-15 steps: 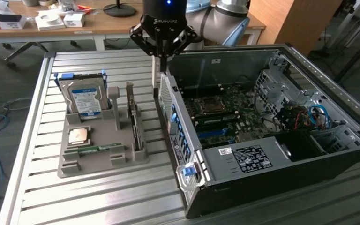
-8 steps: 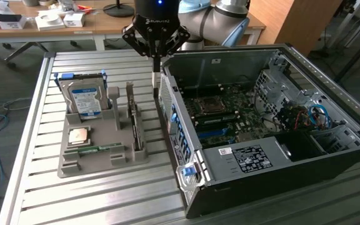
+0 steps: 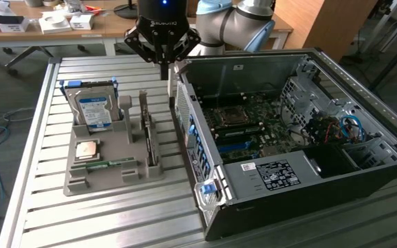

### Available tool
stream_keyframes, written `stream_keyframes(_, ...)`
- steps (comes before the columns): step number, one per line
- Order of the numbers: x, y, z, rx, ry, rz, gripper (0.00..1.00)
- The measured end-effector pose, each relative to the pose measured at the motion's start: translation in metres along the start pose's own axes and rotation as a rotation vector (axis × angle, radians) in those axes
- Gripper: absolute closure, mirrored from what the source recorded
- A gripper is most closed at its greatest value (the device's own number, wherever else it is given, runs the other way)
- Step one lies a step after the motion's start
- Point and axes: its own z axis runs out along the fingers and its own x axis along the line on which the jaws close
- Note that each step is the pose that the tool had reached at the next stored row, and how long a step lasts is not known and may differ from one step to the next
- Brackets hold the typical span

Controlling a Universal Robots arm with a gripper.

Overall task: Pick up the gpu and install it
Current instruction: 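Reach for the gpu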

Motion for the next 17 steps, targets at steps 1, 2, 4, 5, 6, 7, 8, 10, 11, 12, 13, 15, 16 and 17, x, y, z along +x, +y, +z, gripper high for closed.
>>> stream_keyframes(1,0.002,-0.0002,-0.0001,0.0,0.0,0.0,0.89)
stream_keyframes(2,0.004,-0.0003,-0.0001,0.0001,0.0,0.0,0.89)
stream_keyframes(4,0.008,-0.0006,-0.0002,0.0,0.0,0.001,0.89)
stream_keyframes(5,0.01,-0.0008,-0.0003,0.0,0.0,0.001,0.89)
stream_keyframes(6,0.012,-0.001,-0.0003,0.0,0.0,0.001,0.89)
stream_keyframes(7,0.014,-0.0011,-0.0003,0.0,0.0,0.001,0.89)
stream_keyframes(8,0.015,-0.0012,-0.0004,0.0,-0.0001,0.002,0.89)
stream_keyframes(10,0.018,-0.0014,-0.0005,0.0,0.0,0.002,0.89)
stream_keyframes(11,0.019,-0.0016,-0.0005,0.0,-0.0001,0.002,0.89)
stream_keyframes(12,0.021,-0.0017,-0.0005,0.0,-0.0001,0.002,0.89)
stream_keyframes(13,0.023,-0.0018,-0.0006,0.0,-0.0001,0.002,0.89)
stream_keyframes(15,0.026,-0.0021,-0.0007,0.0001,-0.0001,0.002,0.89)
stream_keyframes(16,0.028,-0.0022,-0.0007,0.0,-0.0001,0.002,0.89)
stream_keyframes(17,0.03,-0.0024,-0.0008,0.0001,-0.0001,0.003,0.89)
